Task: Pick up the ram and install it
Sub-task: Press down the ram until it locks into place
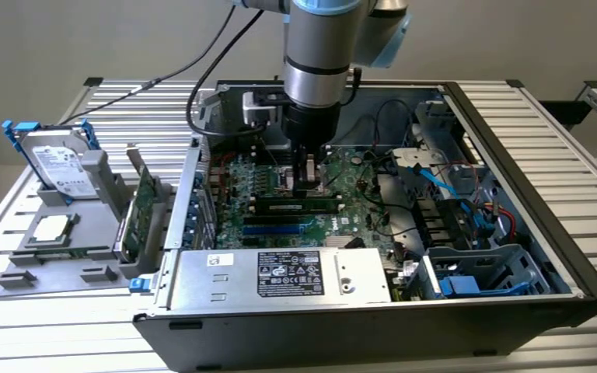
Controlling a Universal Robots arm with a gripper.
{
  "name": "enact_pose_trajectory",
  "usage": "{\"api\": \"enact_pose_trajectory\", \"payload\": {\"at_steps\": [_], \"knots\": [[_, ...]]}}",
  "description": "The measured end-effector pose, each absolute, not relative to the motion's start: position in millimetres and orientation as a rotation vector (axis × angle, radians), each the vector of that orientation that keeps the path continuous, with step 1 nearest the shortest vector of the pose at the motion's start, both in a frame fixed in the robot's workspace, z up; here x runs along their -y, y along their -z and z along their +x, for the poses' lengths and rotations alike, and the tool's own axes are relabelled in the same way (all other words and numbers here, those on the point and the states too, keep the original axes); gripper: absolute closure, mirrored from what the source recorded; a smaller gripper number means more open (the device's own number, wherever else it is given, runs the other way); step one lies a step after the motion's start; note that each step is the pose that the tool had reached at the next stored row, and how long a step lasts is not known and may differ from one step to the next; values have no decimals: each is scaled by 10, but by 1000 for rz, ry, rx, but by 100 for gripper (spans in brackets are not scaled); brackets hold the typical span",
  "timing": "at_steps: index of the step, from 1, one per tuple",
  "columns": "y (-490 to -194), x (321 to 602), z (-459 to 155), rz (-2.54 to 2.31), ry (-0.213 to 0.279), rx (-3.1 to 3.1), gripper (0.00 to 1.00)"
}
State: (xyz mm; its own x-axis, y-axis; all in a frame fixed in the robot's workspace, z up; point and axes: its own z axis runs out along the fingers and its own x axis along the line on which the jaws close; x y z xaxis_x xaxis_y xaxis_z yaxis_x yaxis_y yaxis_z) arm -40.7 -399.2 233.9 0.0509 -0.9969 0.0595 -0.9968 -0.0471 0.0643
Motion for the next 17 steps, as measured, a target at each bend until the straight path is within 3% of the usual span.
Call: {"api": "enact_pose_trajectory", "payload": {"at_steps": [17], "knots": [[-2260,3983,-412,2213,3,2107,89]]}}
